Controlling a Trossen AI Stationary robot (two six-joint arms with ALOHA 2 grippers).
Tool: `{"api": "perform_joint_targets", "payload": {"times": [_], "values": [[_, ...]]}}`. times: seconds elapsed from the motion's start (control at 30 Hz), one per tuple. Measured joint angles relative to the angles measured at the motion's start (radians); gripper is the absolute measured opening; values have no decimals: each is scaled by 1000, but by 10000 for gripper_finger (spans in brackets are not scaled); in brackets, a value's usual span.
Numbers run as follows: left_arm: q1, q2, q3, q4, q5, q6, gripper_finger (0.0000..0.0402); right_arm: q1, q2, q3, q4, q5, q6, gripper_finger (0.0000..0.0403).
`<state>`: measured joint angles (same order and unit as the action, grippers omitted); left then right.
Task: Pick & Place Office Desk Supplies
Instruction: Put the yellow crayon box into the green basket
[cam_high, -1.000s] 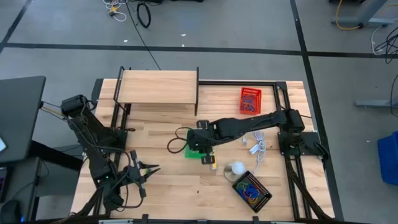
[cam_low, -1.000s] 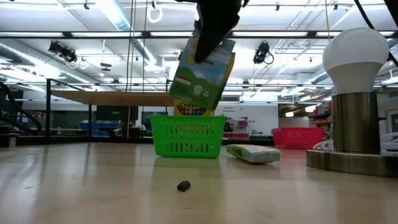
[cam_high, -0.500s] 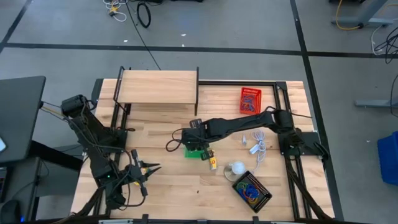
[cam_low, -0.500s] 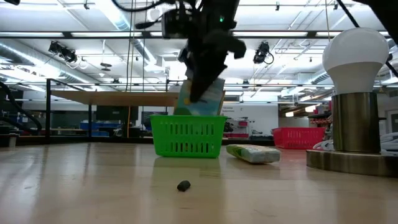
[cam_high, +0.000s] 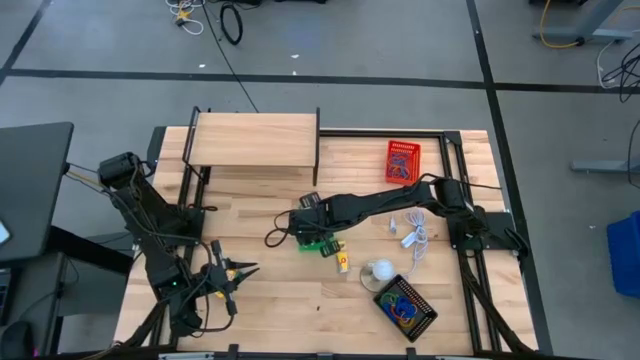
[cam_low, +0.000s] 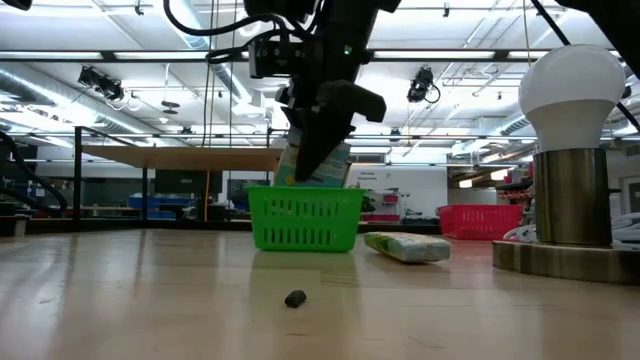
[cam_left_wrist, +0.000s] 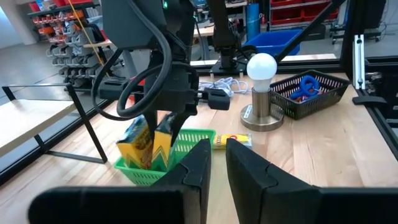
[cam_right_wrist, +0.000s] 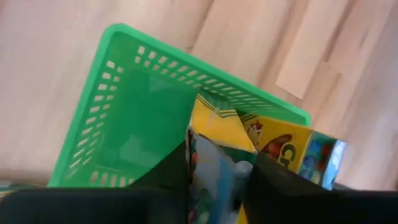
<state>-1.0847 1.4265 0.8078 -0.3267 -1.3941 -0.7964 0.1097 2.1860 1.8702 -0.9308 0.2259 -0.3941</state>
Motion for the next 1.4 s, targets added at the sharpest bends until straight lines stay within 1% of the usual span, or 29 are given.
{"api": "perform_joint_targets", "payload": {"times": [0.17,0.23,0.3,0.37,0.57,0.73,0.93,1.17,1.23,1.3,1.4], "values": [[0,0,0,1,7,-3,59,0,0,0,-2,57,30,219],[0,0,0,1,10,-3,59,0,0,0,-7,82,44,248],[0,0,0,1,11,-4,59,2,0,0,-15,95,55,259],[0,0,0,1,11,-4,59,4,0,0,-15,105,66,260],[0,0,0,1,11,-7,59,35,0,0,-15,226,75,236],[0,0,0,1,11,-8,59,69,0,0,-15,260,121,220],[0,0,0,1,17,-16,59,106,0,0,-13,400,127,219],[0,1,0,1,43,-33,59,129,-1,29,-10,426,148,219],[0,1,0,1,64,-35,59,142,-1,50,-13,433,152,219],[0,1,0,0,107,-48,59,158,-1,79,-11,433,155,219],[14,1,1,-21,224,-106,59,192,-2,113,-8,425,148,218]]}}
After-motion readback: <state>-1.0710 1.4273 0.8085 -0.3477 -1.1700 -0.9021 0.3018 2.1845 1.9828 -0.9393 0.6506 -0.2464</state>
